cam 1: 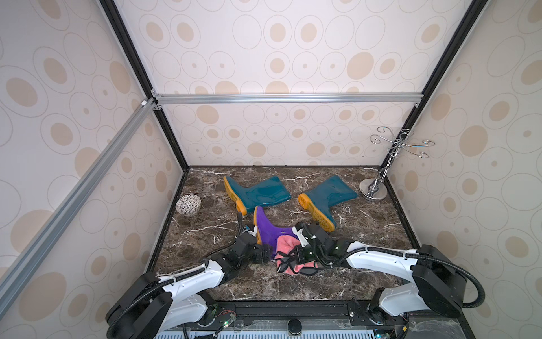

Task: Wipe the rubber boots with a cloth
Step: Wipe the dirt off the rubber boot.

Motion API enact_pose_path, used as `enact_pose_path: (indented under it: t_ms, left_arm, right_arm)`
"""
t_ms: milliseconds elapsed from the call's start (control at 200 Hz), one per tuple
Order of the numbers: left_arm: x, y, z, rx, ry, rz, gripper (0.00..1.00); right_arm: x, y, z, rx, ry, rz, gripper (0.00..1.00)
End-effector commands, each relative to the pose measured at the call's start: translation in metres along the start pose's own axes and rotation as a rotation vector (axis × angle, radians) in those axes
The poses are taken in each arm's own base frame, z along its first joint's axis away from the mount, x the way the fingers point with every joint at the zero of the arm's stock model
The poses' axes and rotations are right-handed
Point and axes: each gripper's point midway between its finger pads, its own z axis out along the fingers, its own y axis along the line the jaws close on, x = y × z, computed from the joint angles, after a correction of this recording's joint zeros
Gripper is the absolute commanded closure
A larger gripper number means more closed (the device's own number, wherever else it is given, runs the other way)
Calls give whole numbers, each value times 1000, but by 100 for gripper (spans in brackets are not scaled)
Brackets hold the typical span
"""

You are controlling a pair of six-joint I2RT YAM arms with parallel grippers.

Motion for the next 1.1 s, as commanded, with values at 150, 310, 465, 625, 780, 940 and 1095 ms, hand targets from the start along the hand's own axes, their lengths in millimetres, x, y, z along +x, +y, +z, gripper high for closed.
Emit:
enact_pose_path:
  t_ms: [150,310,465,625,780,940,1095]
  left_arm:
    - [-31,9,2,-96,-19,62,9]
    - [-39,29,12,-157,-21,51,12]
    - [-32,36,27,-150,-1,21,17]
    - [-21,38,35,-131,16,-11,27]
    - [-11,41,37,-119,30,-28,40]
    - [-2,42,37,-104,42,-50,46]
    - [7,45,40,-109,70,-55,47]
  right_arm:
    - [4,-34,20,113,18,84,100]
    - [5,-18,17,24,16,42,100]
    - [6,-2,16,2,27,-58,100]
    - [7,27,17,-89,24,-135,100]
    - [7,39,33,-110,42,-193,100]
    - [0,47,50,-81,21,-242,100]
    - [-5,26,64,60,8,-207,100]
